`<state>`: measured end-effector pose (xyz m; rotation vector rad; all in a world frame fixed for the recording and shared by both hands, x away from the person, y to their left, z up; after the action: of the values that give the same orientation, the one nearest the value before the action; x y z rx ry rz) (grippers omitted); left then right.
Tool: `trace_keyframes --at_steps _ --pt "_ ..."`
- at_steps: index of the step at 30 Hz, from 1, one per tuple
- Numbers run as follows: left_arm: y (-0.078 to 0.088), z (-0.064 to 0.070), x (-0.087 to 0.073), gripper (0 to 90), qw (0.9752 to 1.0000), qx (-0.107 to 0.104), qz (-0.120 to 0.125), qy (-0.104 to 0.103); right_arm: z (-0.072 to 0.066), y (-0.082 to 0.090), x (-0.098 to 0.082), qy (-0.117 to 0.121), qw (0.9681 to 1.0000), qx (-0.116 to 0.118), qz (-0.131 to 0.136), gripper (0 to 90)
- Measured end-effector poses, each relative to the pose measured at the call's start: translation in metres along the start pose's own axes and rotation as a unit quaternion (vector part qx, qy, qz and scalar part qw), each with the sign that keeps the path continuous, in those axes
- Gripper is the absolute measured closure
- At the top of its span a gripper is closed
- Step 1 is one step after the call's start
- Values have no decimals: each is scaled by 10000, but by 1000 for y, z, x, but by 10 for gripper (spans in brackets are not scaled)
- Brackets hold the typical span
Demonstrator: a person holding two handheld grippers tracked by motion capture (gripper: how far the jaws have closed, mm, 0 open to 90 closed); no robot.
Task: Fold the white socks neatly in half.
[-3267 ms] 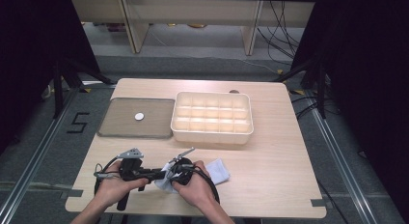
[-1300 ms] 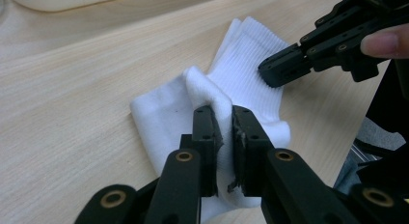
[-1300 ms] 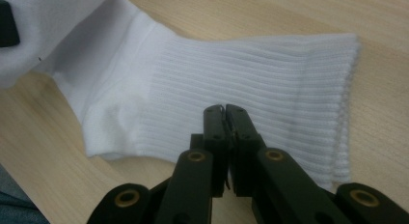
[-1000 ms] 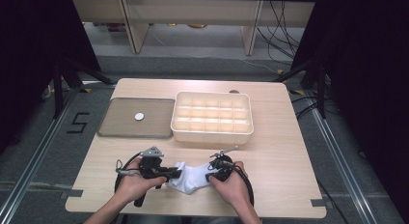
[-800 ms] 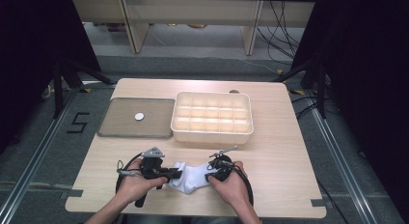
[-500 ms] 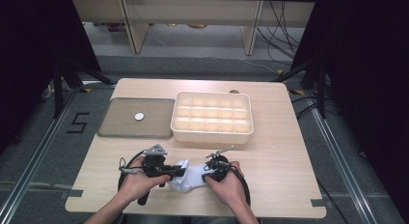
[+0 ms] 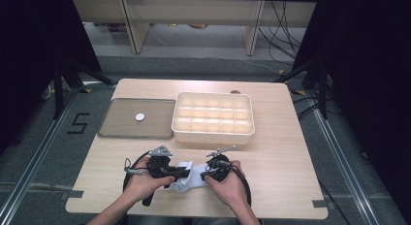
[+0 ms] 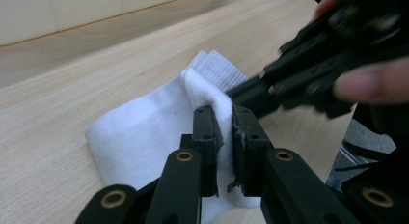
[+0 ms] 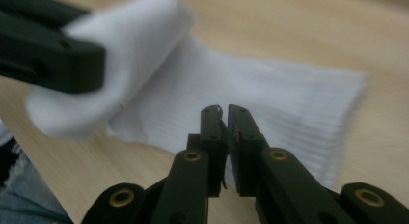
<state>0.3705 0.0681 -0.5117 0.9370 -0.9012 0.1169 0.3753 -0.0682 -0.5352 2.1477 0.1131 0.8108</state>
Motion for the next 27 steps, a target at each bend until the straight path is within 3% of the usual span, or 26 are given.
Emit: trace_keyframes --at_steps 2,3,5,8,15,19,22,24,27 --pt "1 0 1 810 10000 -6 26 -22 9 23 6 -64 9989 -381 265 900" --pt "1 0 1 810 10000 -8 24 -29 17 32 7 16 9978 -580 324 900" --pt "0 1 2 810 10000 -49 53 -19 30 39 6 -135 9960 -816 330 900" --pt "0 1 4 810 10000 1 74 18 40 30 -1 -277 9962 -804 197 900" --pt "-2 6 9 810 9999 -47 86 -63 36 11 -9 -265 9972 -696 47 892" --pt "-5 10 13 810 9999 -22 134 -51 30 9 -8 -214 9976 -660 29 890" --pt "-10 12 13 810 9999 -76 44 -108 29 7 -9 -157 9979 -631 -18 888" --pt "-15 12 12 809 10000 -18 41 -65 27 6 -9 -261 9977 -618 -38 886" --pt "-20 14 11 809 10000 -4 -39 -67 24 4 -9 -153 9980 -621 -13 886"
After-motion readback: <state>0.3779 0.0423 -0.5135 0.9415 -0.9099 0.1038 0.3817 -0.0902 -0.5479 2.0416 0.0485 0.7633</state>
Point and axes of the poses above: each handheld gripper's, and its own axes: y roughly backward along the jaws, x roughly out of its top, z roughly to its right, the point moved 7 cm from there along -y, roughly forward along the jaws, and after that the axes turned 11 degrees about x, right-handed, at the moved point
